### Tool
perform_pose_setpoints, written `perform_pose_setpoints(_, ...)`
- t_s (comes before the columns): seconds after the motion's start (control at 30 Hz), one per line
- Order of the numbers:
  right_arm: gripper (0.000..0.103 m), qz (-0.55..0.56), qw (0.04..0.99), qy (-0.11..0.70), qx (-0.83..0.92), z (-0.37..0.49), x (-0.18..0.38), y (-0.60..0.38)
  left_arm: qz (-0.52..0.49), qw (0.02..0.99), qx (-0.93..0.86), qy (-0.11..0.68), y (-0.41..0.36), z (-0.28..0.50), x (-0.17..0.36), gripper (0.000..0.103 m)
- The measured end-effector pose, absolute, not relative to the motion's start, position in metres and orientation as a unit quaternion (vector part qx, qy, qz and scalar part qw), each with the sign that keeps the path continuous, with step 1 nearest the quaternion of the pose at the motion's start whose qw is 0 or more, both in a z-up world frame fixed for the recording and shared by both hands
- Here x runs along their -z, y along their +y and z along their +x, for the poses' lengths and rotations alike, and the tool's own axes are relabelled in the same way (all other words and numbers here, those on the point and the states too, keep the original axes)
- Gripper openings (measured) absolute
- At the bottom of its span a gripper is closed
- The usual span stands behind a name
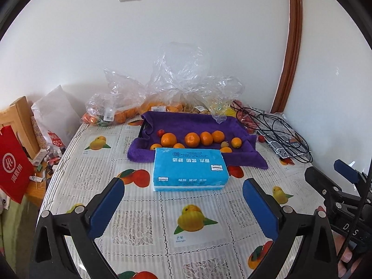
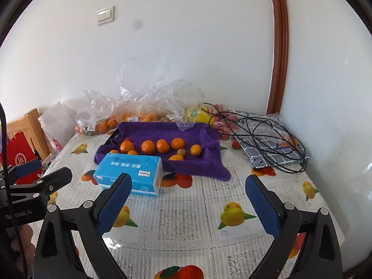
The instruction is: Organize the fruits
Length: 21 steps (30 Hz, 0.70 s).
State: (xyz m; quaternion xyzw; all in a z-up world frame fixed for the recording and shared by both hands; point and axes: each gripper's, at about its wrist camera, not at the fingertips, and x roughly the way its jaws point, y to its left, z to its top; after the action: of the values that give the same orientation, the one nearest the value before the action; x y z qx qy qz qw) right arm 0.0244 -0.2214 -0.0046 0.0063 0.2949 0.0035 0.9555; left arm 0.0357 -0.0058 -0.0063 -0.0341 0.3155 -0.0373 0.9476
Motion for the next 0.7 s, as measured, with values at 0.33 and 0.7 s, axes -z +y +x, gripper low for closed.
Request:
perform_pose_setpoints(0.33,0.103,0.025,0.954,0.299,0.007,0.007,-0.008,-0.229,-0.027,0.954,0.037,0.298,-0.009,0.009,-0.005,0.103)
perform_pose_setpoints(0.7,0.103,0.012,0.954,0.299,0.006,0.003,-0.009,-0.220,-0.034,0.954,0.030,0.295,-0.004,0.008,-0.008,0.103)
